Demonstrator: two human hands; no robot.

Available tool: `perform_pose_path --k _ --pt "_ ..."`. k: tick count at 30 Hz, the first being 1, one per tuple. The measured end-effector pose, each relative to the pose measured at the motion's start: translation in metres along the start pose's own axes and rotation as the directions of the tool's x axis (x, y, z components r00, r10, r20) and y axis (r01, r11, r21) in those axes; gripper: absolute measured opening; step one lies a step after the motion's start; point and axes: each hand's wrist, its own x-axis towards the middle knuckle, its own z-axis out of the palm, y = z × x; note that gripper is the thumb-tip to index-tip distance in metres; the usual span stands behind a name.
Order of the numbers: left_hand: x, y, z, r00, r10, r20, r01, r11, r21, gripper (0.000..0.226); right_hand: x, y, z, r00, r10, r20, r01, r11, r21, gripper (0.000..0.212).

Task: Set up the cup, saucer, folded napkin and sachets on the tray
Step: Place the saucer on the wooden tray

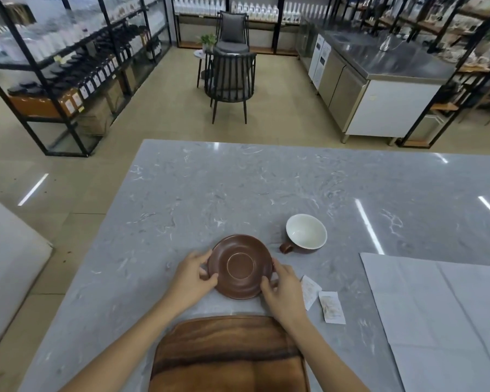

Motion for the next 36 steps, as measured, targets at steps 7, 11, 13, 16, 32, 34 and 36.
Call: perform_pose_path --k 7,11,13,16,32,34,36 --pt "-0.034 0.011 -0.002 0.998 0.019 -0.056 -0.023 0.997 -0.069 0.069 -0.035 -0.003 -0.019 0.996 -0.088 -0.02 0.088 0.996 -0.004 0.055" --pt "-0.062 0.021 -0.002 0.998 0.023 -0.065 -0.03 0.994 -0.103 0.069 -0.059 -0.001 -0.03 0.995 -0.099 -0.023 0.098 0.994 -0.04 0.054" --pt "-0.077 0.024 -0.001 0.998 0.019 -0.06 -0.025 0.994 -0.109 0.069 -0.072 0.002 -0.035 0.995 -0.097 -0.02 0.096 0.995 -0.037 0.055" --pt "-0.098 0.025 0.005 0.998 0.023 -0.056 -0.029 0.994 -0.109 0.069 -0.092 0.007 -0.042 0.995 -0.095 -0.016 0.094 0.995 -0.044 0.056" --pt "-0.177 0.002 0.022 0.999 0.006 -0.051 -0.013 0.99 -0.144 0.065 -0.169 0.016 -0.032 0.991 -0.131 0.037 0.135 0.984 -0.113 0.057" --pt "-0.183 0.001 0.023 0.998 -0.015 -0.06 0.006 0.99 -0.141 0.065 -0.171 0.015 -0.03 0.99 -0.136 0.03 0.138 0.984 -0.11 0.055" --pt "-0.187 -0.001 0.022 0.997 -0.033 -0.067 0.023 0.99 -0.14 0.065 -0.172 0.015 -0.026 0.991 -0.133 0.028 0.135 0.985 -0.107 0.055"
